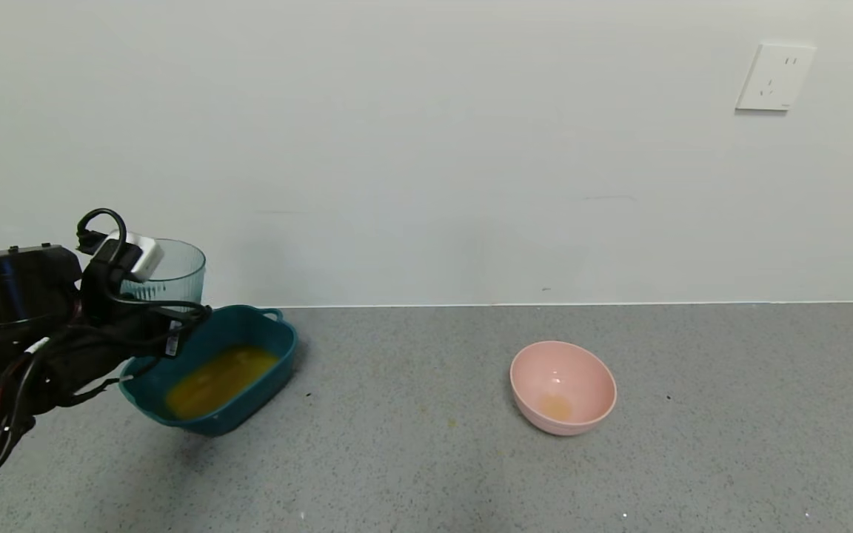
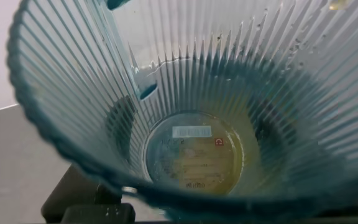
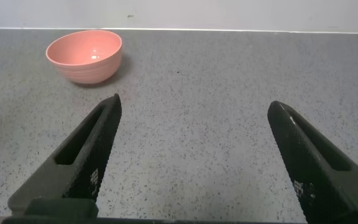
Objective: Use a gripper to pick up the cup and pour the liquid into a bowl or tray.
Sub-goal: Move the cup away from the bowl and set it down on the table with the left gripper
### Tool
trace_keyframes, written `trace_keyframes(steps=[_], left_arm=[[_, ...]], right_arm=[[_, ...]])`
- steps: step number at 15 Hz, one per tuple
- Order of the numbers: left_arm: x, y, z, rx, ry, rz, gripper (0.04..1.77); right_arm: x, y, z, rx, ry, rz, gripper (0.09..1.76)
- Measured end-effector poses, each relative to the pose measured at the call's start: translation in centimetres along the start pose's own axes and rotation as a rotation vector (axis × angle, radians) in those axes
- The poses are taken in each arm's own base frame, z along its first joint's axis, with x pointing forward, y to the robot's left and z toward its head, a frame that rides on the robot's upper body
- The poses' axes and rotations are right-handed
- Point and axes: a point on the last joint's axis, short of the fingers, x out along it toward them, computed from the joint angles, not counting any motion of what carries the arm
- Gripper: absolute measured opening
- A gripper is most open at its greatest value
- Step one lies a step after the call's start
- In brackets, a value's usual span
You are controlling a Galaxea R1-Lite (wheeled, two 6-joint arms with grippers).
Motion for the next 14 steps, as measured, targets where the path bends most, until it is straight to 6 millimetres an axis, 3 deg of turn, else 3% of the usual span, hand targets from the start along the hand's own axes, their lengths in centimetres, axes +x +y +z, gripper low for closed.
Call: trace_keyframes(steps=[6, 14], left_arm=[[-0.9, -2.0, 1.1, -0.129, -0.049, -0.158, 1.30], [-0.8, -8.8, 1.6, -0.177, -0.023, -0.367, 1.30]], right_arm=[[0.0, 0.0, 0.0, 0.000, 0.000, 0.000, 1.71], [0.0, 0.0, 0.0, 0.000, 0.000, 0.000, 1.71]])
